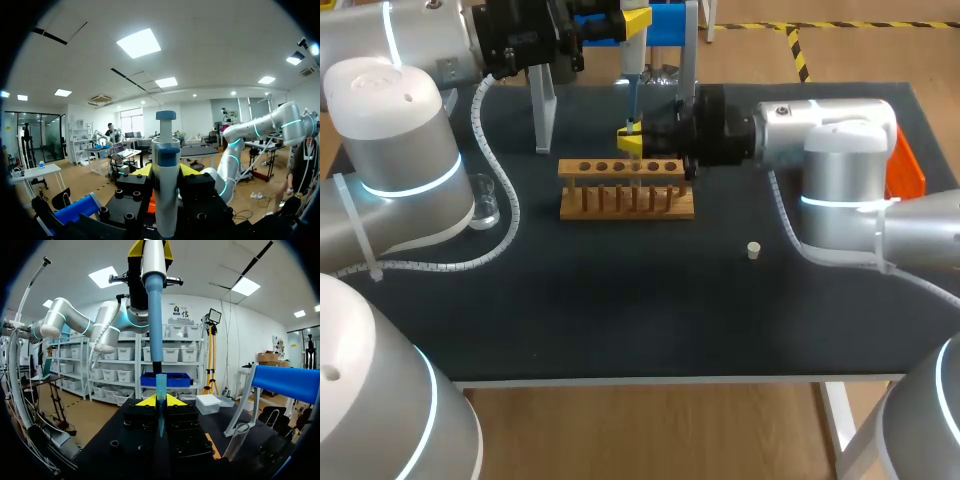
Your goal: Invert the test tube, pick up the pipette, mount the tip to pipette, aspirate from beaker and dispense into the tube, eject the tip, return the pipette, and cap with the stopper.
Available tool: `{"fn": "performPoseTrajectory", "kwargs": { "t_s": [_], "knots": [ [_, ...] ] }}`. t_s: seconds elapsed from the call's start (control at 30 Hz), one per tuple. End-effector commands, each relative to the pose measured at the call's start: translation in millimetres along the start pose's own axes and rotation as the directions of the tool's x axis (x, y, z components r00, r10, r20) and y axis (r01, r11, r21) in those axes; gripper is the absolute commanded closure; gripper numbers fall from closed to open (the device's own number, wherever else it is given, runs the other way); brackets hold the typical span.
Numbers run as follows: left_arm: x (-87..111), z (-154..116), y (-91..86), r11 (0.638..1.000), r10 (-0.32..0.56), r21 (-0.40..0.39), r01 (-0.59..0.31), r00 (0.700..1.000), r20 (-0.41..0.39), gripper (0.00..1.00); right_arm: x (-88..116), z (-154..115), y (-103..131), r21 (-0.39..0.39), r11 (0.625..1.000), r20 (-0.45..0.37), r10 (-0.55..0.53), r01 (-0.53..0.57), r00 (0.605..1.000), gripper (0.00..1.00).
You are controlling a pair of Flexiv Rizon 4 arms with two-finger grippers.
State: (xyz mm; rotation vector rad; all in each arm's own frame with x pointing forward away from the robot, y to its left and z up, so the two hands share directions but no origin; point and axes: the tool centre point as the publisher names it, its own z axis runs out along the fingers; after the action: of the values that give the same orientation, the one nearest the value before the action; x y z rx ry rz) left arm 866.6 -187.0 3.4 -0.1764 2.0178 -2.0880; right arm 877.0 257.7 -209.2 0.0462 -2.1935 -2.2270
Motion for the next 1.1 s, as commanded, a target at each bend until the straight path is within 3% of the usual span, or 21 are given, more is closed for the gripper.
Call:
{"fn": "performPoseTrajectory", "kwargs": {
  "t_s": [0.03,1.1],
  "knots": [
    [-0.1,-0.3,0.0,1.0,0.001,0.002,-0.001,1.0,0.0,1.0,-0.5,0.3,0.8,0.002,1.0,0.002,-0.002,0.002,1.0,1.0],
    [-0.1,-0.3,0.0,1.0,0.001,0.002,-0.001,1.0,0.0,1.0,2.3,-1.5,3.3,0.003,1.0,-0.004,-0.016,0.016,1.0,1.0]
  ]
}}
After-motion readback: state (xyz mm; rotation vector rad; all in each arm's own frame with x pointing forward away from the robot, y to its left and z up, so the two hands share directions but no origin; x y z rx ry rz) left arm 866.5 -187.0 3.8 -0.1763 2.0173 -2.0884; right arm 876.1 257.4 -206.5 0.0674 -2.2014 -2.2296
